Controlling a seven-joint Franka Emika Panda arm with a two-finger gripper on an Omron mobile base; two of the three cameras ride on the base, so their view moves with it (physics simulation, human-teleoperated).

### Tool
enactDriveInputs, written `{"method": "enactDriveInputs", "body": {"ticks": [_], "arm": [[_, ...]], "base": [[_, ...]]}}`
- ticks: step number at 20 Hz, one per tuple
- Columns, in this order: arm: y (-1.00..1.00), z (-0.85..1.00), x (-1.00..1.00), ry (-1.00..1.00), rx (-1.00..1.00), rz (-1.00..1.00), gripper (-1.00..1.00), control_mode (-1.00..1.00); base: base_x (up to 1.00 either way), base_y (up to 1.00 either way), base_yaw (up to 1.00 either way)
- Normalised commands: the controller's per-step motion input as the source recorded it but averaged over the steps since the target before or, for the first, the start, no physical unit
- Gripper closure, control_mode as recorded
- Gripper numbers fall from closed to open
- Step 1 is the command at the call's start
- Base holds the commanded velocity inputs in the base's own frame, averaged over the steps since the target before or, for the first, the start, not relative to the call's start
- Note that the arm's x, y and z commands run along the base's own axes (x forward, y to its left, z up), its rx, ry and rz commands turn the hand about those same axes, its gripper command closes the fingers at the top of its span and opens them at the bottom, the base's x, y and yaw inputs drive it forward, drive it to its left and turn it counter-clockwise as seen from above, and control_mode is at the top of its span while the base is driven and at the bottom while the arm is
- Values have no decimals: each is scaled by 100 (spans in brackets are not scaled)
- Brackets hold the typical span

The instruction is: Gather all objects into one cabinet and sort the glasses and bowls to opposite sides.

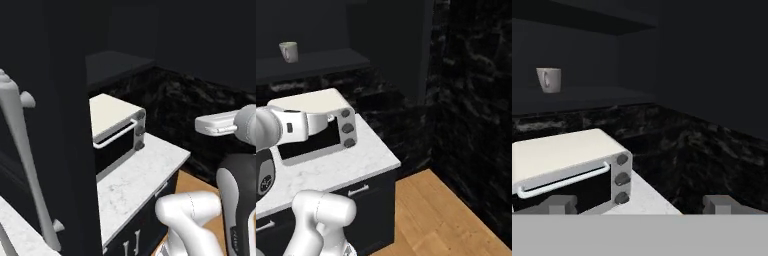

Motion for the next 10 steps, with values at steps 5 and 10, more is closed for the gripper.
{"method": "enactDriveInputs", "body": {"ticks": [5,10], "arm": [[0,0,0,0,0,0,-100,100],[0,0,0,0,0,0,-100,100]], "base": [[9,-2,23],[0,0,58]]}}
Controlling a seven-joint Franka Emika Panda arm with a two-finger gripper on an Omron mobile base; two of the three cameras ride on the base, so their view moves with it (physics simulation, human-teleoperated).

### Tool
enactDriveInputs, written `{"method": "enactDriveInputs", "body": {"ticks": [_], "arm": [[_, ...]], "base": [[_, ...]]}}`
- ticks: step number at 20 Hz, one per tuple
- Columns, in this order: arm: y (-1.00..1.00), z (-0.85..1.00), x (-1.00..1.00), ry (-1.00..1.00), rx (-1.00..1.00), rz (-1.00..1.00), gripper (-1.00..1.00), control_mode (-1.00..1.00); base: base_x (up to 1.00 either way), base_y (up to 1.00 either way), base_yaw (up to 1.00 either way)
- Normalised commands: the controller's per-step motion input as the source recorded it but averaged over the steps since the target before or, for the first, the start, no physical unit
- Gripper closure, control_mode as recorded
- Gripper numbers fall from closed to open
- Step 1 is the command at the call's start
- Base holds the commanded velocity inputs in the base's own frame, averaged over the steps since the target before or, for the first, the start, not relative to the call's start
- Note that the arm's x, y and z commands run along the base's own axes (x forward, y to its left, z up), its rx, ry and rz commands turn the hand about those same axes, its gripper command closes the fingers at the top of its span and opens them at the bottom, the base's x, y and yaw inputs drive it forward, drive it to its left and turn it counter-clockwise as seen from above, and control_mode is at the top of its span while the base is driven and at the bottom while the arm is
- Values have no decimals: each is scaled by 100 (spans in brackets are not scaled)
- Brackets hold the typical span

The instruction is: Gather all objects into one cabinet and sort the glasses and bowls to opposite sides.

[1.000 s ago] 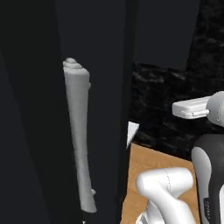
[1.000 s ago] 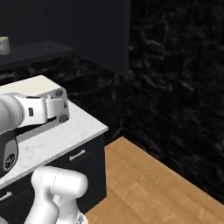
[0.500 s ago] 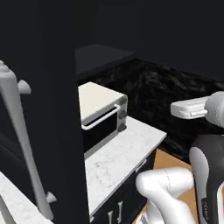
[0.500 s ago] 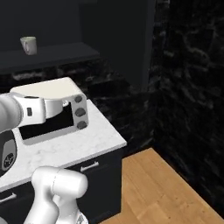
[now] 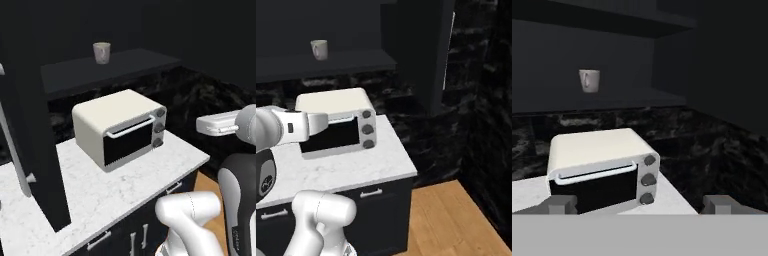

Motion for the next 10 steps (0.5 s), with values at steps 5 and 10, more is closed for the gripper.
{"method": "enactDriveInputs", "body": {"ticks": [5,10], "arm": [[0,0,0,0,0,0,-100,100],[0,0,0,0,0,0,-100,100]], "base": [[0,0,61],[5,0,34]]}}
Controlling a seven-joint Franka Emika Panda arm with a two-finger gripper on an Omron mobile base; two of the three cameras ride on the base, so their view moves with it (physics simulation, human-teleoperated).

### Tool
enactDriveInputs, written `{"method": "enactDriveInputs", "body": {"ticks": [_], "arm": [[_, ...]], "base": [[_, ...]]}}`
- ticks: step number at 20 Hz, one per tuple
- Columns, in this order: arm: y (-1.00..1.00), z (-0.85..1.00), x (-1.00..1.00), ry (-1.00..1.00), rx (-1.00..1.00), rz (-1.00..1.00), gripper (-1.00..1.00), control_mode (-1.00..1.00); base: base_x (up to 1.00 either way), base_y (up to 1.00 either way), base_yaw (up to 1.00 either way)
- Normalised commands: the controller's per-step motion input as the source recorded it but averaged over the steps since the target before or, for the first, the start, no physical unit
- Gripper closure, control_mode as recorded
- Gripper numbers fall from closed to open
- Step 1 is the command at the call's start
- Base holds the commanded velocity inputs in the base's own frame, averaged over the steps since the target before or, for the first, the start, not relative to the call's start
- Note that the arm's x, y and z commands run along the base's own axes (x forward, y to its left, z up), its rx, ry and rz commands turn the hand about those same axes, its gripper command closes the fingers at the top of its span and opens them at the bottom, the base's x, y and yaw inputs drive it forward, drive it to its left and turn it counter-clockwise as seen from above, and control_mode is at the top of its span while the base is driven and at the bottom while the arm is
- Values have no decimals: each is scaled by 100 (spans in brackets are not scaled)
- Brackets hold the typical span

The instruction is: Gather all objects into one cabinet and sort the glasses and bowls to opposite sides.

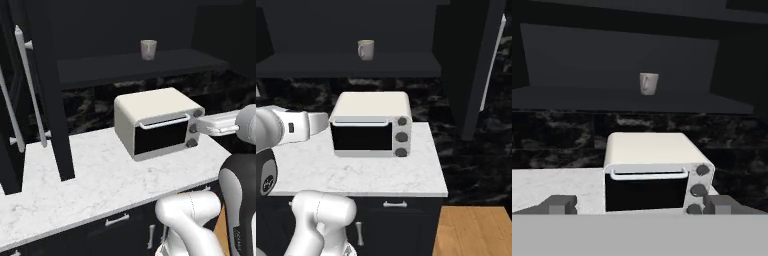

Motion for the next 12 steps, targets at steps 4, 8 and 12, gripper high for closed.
{"method": "enactDriveInputs", "body": {"ticks": [4,8,12], "arm": [[0,0,0,0,0,0,-100,100],[0,0,0,0,0,0,-100,100],[0,0,0,0,0,0,-100,100]], "base": [[11,-14,34],[10,-27,52],[0,-5,5]]}}
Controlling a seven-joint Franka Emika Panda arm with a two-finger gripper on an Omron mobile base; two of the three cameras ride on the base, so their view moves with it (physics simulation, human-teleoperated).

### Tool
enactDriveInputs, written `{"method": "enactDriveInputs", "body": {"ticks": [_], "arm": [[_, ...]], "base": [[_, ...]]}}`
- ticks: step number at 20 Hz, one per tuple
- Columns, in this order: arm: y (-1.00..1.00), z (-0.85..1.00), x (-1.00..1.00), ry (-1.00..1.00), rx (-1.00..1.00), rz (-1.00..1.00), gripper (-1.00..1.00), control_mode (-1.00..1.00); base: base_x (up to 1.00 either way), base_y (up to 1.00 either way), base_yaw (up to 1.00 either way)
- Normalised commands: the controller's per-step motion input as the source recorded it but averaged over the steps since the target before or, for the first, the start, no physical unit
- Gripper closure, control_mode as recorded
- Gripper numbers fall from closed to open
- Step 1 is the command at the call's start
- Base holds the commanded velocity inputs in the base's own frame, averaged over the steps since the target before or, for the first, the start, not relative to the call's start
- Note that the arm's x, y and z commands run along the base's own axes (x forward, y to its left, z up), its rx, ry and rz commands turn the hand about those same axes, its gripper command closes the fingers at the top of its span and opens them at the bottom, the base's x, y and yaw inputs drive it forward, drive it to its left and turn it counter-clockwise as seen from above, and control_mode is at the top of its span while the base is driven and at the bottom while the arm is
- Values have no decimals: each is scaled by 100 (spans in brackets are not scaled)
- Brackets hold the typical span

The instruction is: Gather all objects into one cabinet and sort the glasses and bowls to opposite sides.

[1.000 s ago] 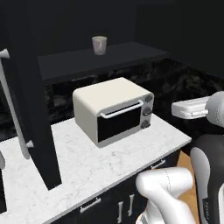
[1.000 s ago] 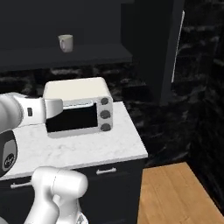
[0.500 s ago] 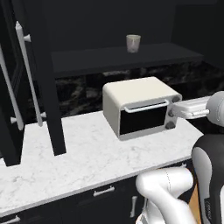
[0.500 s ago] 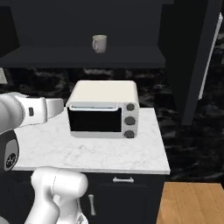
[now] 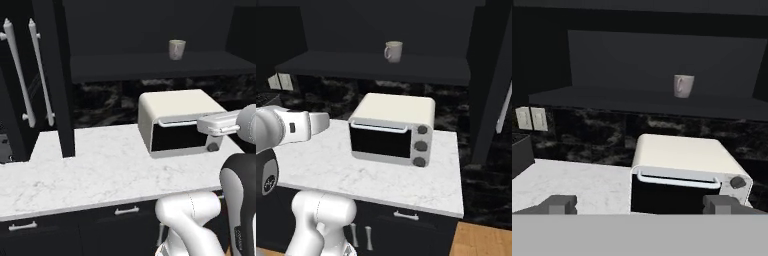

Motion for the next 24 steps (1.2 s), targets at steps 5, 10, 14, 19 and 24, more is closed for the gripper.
{"method": "enactDriveInputs", "body": {"ticks": [5,10,14,19,24], "arm": [[0,0,0,0,0,0,-100,100],[0,0,0,0,0,0,-100,100],[0,0,0,0,0,0,-100,100],[0,0,0,0,0,0,-100,100],[0,0,0,0,0,0,-100,100]], "base": [[0,-25,8],[14,-8,-1],[52,-26,-10],[6,-2,-1],[0,-30,-7]]}}
